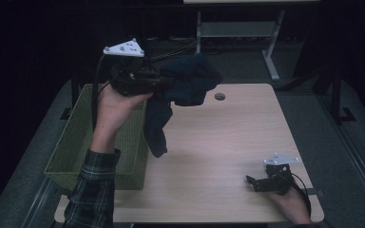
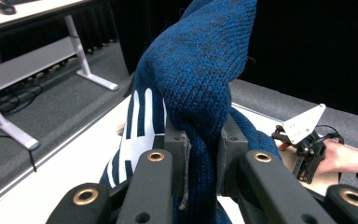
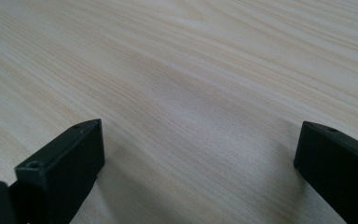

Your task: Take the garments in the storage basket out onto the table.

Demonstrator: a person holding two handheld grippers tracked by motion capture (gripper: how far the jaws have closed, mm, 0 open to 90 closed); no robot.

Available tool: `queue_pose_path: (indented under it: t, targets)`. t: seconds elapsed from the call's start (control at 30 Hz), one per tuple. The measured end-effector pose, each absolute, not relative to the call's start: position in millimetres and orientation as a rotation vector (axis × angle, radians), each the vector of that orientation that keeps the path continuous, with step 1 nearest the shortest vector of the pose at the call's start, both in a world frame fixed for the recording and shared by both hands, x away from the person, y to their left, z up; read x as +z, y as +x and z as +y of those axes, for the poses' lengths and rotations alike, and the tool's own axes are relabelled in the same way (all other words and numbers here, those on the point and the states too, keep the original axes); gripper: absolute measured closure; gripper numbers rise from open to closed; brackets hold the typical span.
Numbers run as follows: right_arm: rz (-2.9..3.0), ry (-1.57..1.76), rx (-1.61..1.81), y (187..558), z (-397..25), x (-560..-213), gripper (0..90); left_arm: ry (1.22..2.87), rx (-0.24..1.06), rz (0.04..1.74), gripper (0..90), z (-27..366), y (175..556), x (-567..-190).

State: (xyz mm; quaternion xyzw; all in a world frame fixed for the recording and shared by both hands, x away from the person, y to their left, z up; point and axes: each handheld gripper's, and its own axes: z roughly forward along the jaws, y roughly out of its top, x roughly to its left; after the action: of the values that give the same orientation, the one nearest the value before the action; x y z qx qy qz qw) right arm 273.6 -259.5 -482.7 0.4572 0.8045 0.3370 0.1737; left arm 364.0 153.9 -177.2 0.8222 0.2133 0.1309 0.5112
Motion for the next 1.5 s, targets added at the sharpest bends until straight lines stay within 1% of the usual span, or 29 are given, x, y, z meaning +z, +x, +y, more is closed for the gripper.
queue_pose_path:
  t: [0.43, 0.9, 1.5]
  targets:
    - [2.282, 1.300, 0.958, 273.3, -259.3, -482.5, 1.2, 1.985, 0.260, 0.475, 78.0, 112.1, 367.4, -197.0]
    - [2.280, 1.296, 0.957, 273.5, -259.5, -482.6, 1.2, 1.964, 0.151, 0.414, 77.9, 64.5, 361.8, -231.8]
    - [2.280, 1.295, 0.956, 273.5, -259.5, -482.6, 1.2, 1.952, 0.018, 0.385, 77.9, 23.7, 360.3, -272.1]
